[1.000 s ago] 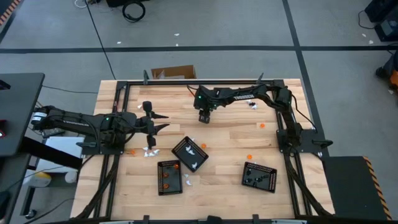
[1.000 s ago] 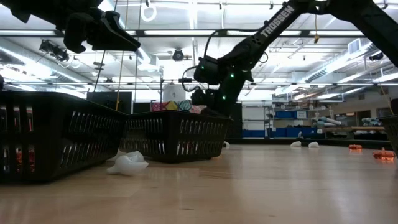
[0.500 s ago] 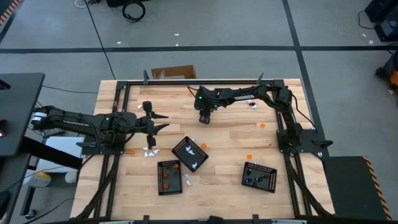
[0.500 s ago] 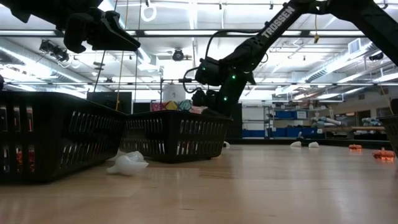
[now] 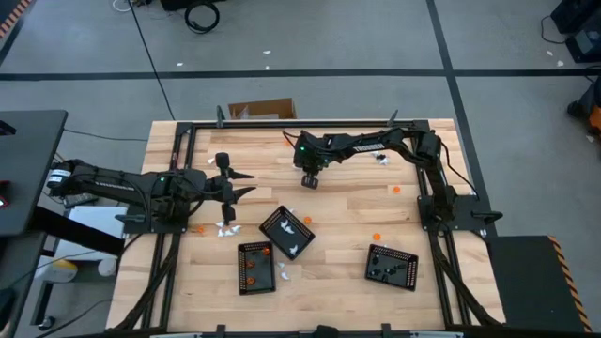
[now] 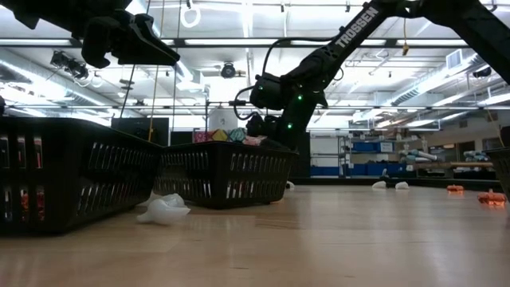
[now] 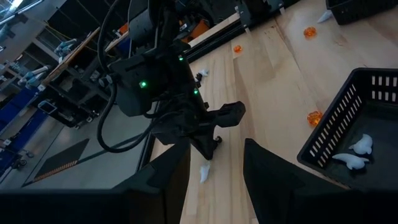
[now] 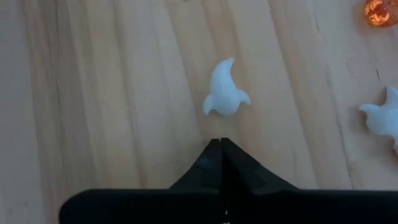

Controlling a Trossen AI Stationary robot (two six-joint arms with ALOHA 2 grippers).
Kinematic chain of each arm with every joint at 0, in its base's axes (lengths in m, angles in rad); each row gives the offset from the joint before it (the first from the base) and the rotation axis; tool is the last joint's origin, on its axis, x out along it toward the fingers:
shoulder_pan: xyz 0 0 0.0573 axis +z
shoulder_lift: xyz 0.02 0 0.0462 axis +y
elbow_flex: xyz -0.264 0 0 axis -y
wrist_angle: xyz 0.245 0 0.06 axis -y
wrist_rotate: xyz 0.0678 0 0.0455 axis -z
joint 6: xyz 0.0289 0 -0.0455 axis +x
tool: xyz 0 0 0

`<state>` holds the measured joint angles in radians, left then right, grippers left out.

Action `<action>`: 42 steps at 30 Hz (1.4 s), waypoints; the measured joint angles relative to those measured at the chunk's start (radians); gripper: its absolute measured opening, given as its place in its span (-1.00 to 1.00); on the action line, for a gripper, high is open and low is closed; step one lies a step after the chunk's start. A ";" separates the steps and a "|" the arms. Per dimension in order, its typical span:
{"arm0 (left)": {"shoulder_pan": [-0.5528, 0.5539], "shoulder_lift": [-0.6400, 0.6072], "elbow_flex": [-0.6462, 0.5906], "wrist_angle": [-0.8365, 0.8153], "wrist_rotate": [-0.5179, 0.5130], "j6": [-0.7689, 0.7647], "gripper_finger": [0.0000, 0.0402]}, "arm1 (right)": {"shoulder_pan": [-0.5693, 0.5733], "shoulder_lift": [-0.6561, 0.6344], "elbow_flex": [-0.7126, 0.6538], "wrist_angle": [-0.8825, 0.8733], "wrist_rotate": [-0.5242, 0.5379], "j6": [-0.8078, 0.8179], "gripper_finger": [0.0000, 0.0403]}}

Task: Sort Halloween decoration
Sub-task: Put the white ghost toy into the middle black basket, then put the black skeleton toy into the right black basket

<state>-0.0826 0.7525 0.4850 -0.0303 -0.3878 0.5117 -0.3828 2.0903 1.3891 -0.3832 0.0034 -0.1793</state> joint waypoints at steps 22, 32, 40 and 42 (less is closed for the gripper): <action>0.000 0.000 0.000 0.007 0.000 0.000 -0.23 | 0.018 -0.014 0.077 0.046 -0.016 0.122 -0.09; 0.000 0.000 0.000 0.015 0.000 -0.003 -0.23 | 0.026 -0.057 0.077 -0.191 0.070 0.172 -0.10; 0.000 0.000 0.000 0.012 0.000 -0.006 -0.23 | -0.014 -0.047 0.063 -0.205 0.003 0.206 -0.06; 0.000 0.000 0.000 0.012 0.000 -0.006 -0.23 | -0.003 -0.043 0.021 -0.164 0.003 0.206 -0.06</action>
<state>-0.0826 0.7521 0.4850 -0.0181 -0.3878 0.5056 -0.3862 2.0472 1.4101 -0.5476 0.0066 0.0268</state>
